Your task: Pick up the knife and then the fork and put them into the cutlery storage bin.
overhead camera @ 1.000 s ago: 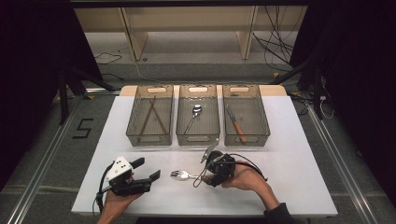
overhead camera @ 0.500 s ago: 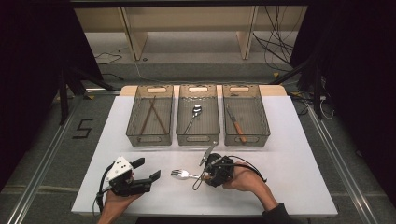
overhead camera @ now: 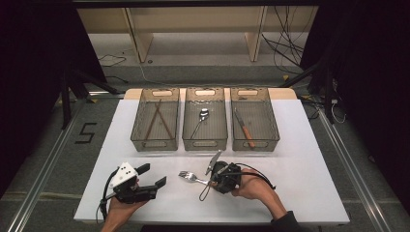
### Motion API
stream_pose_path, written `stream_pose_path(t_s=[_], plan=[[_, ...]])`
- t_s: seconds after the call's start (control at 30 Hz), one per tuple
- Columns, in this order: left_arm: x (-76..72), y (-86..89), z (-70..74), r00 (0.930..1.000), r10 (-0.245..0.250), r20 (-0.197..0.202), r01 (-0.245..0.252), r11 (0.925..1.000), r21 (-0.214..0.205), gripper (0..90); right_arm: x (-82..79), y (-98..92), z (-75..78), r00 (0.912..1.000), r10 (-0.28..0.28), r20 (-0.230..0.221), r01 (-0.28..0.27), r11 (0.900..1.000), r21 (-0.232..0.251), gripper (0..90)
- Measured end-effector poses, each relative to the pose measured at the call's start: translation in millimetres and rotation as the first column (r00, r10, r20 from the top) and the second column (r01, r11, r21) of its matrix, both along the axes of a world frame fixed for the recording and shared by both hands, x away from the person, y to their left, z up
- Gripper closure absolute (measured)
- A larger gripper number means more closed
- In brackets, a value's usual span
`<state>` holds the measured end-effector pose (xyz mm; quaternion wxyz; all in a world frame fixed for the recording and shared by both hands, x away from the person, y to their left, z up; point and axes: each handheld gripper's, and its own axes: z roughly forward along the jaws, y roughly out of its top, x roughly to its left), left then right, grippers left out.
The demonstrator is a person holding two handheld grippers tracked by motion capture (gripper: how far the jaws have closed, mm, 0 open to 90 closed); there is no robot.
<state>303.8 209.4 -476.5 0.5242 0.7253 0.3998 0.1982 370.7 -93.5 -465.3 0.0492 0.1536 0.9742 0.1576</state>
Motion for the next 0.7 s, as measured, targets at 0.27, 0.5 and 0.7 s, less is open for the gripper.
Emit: stream_pose_path(t_s=[0.27, 0.5, 0.7], plan=[[0.1, 0.4, 0.0, 1.0, 0.001, 0.0, -0.001, 1.0, -0.001, 18.5, -1.1, 0.0, 1.7, 1.0, -0.002, 0.008, 0.002, 1.0, 0.008, 76.7], [0.1, 0.2, -0.1, 1.0, 0.001, 0.0, -0.001, 1.0, -0.001, 18.5, 0.6, -6.6, 12.6, 0.9993, -0.02, 0.031, 0.018, 0.9981, 0.06, 76.8], [0.1, 0.2, -0.1, 1.0, 0.001, -0.001, -0.001, 1.0, -0.004, 18.5, 2.4, -16.5, 26.8, 0.9974, -0.06, 0.04, 0.054, 0.9874, 0.149, 76.8]])
